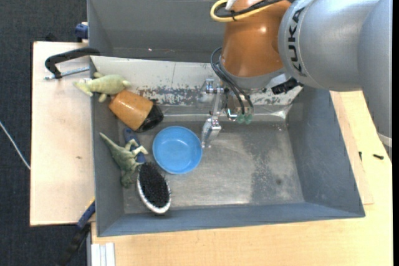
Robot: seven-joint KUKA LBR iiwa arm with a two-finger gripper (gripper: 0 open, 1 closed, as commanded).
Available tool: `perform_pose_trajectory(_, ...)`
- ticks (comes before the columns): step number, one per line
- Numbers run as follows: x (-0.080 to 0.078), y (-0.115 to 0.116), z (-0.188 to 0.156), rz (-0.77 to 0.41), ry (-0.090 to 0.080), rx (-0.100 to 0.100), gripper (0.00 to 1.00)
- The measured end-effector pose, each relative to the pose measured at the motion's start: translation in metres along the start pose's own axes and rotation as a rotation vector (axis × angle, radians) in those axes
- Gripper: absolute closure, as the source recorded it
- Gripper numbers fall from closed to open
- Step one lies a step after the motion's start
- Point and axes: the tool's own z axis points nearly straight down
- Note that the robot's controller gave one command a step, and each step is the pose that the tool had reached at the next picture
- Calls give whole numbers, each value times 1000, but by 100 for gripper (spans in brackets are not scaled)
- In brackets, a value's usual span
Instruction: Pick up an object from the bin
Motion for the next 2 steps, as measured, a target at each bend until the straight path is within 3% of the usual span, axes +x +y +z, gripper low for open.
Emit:
perform_pose_trajectory(1,19,45,82,-171,-16,0,0)
perform_pose_trajectory(2,16,46,79,-169,-25,-4,100)
